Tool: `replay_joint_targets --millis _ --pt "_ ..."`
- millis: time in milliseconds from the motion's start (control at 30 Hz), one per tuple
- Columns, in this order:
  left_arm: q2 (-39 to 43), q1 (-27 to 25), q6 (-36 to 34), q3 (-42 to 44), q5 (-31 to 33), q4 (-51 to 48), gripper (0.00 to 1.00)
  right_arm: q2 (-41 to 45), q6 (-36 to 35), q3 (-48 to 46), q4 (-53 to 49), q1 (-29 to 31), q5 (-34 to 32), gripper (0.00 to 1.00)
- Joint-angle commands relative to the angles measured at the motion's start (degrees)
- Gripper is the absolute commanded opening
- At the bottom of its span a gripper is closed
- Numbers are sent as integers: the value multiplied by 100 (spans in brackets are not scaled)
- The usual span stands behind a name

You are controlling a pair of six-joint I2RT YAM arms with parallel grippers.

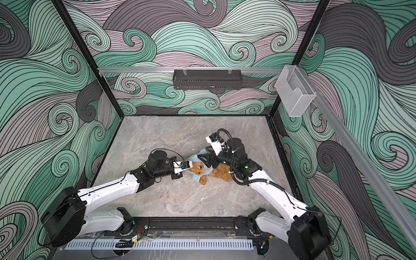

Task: Dress the teddy bear

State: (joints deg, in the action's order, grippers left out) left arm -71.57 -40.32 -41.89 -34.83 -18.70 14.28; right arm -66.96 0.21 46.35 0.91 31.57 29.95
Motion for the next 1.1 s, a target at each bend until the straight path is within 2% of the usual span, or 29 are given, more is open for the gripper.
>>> replay_joint_targets --millis 0,200,300,400,567,700,867,967,1067 --pt "42 -64 -337 -311 -134 -130 0 -408 -581 424 -477 243 260 69" --pt "55 -133 -526 -344 -103 -180 0 -1223 -691 1049 -1417 310 185 65" --pt "21 -174 -702 -362 -100 -197 0 -1548 -800 1384 -2030 438 -164 62" --pt "12 -196 -781 -415 -49 -243 0 -1791 -775 1645 -2541 463 -520 47" --pt "20 -286 -953 -477 60 -369 0 -1973 -216 1842 -2635 445 -1085 14" --pt "33 -377 -1022 -468 181 -405 0 -2164 421 2074 -2729 372 -1358 0" --pt "124 -457 -965 -381 207 -348 0 -2278 853 2155 -2712 141 -1429 0" --pt "129 -469 -980 -322 304 -388 0 -1993 492 2134 -2636 54 -1248 2" --pt "159 -468 -980 -305 405 -437 0 -1401 -69 1902 -2369 51 -820 14"
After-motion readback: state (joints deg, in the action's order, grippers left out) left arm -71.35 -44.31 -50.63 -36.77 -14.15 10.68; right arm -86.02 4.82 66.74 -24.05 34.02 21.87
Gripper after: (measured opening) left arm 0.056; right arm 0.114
